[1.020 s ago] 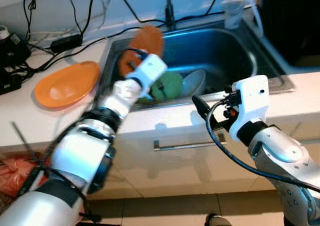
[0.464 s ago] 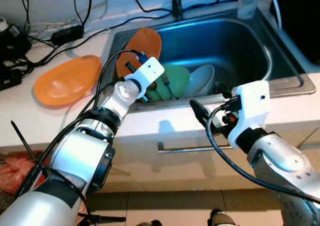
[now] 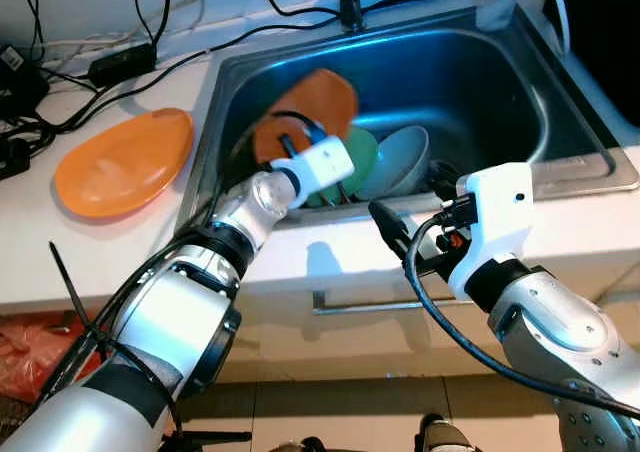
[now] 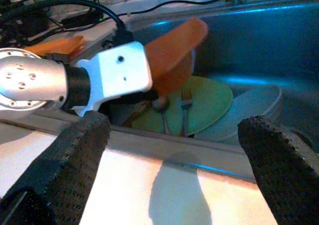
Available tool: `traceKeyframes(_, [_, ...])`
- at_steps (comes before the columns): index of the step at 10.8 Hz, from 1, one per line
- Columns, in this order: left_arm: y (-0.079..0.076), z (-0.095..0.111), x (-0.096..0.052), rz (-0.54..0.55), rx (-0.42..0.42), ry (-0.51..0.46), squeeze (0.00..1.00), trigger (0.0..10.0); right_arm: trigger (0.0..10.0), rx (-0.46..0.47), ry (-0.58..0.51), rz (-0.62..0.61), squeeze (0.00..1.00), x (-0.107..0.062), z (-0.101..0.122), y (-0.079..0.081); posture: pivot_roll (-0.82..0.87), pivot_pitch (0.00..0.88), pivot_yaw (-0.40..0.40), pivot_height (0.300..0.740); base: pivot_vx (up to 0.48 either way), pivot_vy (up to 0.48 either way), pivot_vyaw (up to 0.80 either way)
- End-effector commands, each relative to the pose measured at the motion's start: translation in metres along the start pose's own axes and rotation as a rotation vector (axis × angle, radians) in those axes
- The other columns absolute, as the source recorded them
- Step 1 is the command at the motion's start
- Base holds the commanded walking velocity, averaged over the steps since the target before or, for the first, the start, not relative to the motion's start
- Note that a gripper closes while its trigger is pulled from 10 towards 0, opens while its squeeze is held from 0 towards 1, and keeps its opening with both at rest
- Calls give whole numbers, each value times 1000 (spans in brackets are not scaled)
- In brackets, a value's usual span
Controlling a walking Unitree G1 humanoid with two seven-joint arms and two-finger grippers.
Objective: Kitchen organization
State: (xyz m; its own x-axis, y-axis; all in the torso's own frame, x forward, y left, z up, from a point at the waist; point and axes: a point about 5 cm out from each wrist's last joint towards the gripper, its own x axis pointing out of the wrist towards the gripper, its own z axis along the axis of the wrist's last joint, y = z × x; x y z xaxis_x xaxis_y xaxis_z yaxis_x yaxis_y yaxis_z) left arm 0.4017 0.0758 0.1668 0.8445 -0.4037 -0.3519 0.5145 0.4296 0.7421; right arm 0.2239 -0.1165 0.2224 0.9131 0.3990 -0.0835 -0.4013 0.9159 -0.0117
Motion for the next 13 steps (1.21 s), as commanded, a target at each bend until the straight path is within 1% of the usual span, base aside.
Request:
traceKeyframes(1, [-38, -32, -2, -167, 10, 120, 0, 9569, 10000, 2, -4, 32, 0, -2, 1, 7, -300, 195, 242, 740, 0, 0, 0])
traceKeyframes(2, [-45, -33, -2, -227, 70, 124, 0, 10000, 10000, 2, -4, 30, 0, -3, 1, 7, -302, 194, 243, 740, 0, 0, 0])
traceKeyframes(4, [-56, -38, -4, -318, 196, 150, 0, 10000, 10000, 1, -6, 29, 0, -2, 1, 6, -299, 193, 242, 740, 0, 0, 0])
traceKeyframes(5, [-61, -41, -5, -362, 233, 161, 1000, 10000, 10000, 2, -11, 30, 0, -2, 3, 7, -302, 192, 243, 740, 0, 0, 0])
traceKeyframes(8, [-60, -39, -5, -361, 260, 159, 1000, 10000, 10000, 3, -9, 29, 0, -2, 2, 7, -305, 185, 247, 740, 0, 0, 0])
traceKeyframes(10, [-59, -42, -6, -358, 273, 167, 1000, 10000, 10000, 4, -6, 35, 0, 0, 2, 7, -300, 177, 245, 740, 0, 0, 0])
traceKeyframes(11, [-58, -44, -6, -355, 279, 174, 1000, 10000, 10000, -2, 16, 30, 0, 1, 0, 6, -295, 169, 240, 740, 0, 0, 0])
traceKeyframes(13, [-53, -44, -6, -331, 282, 172, 1000, 10000, 10000, -7, 28, 24, 0, 2, -1, 3, -294, 163, 237, 740, 0, 0, 0])
